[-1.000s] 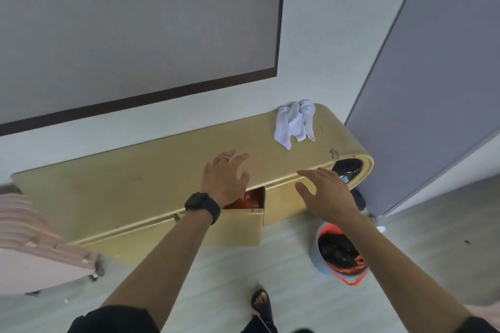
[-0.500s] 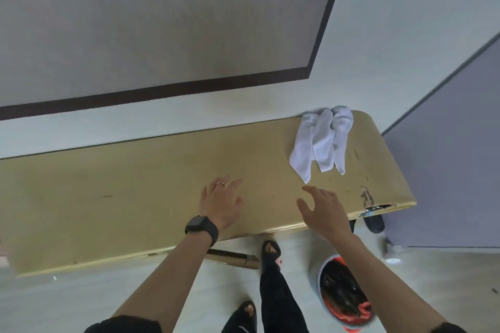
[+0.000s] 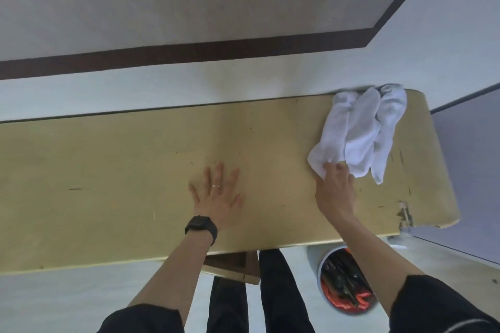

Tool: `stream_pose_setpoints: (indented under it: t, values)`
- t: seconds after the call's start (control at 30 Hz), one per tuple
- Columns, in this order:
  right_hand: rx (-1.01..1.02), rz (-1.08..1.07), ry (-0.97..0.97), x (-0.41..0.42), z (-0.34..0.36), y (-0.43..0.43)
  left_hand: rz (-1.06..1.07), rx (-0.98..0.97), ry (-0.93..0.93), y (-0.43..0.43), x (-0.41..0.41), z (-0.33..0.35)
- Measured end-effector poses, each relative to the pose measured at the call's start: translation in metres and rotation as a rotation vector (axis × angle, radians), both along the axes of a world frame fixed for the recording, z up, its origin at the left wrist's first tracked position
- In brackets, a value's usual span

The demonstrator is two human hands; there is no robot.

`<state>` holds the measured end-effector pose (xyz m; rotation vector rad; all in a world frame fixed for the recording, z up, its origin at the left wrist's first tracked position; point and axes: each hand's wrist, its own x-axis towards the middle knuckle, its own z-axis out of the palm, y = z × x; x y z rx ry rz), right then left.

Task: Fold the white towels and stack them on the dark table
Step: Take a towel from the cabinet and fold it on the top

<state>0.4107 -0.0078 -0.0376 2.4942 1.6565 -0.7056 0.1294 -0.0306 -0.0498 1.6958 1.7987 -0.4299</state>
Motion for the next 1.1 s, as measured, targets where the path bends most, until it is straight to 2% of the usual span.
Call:
stream_pose_setpoints:
  t: [0.13, 0.3, 0.37, 0.43, 0.53, 0.63, 0.83, 0.93, 1.1]
  values:
    - [0.027, 0.073, -0.019, 0.001, 0.002, 0.003, -0.056, -0.047, 0.014, 0.001, -0.008, -0.007]
    - [0.222, 0.153, 0.127, -0.015, 0.062, 0.014, -0.029, -0.179, -0.080, 0.025, -0.002, 0.040]
    - [0.296, 0.215, 0.209, -0.026, 0.098, 0.017, 0.044, -0.076, -0.199, 0.038, 0.005, 0.074]
    - [0.336, 0.251, 0.291, -0.037, 0.137, 0.020, 0.081, 0.113, -0.349, 0.048, 0.013, 0.113]
    - [0.298, 0.279, 0.402, -0.056, 0.190, 0.024, 0.055, 0.355, -0.496, 0.053, 0.027, 0.171]
    - [0.318, 0.284, 0.481, -0.074, 0.230, 0.024, 0.017, 0.531, -0.495, 0.052, 0.027, 0.210]
    - [0.362, 0.331, 0.480, -0.099, 0.270, 0.017, -0.094, 0.890, -0.441, 0.029, -0.004, 0.237]
    - [0.376, 0.355, 0.534, -0.114, 0.279, 0.010, -0.094, 0.931, -0.417, 0.022, -0.031, 0.248]
    - [0.335, 0.323, 0.615, -0.133, 0.283, 0.003, -0.099, 0.791, -0.339, 0.021, -0.081, 0.243]
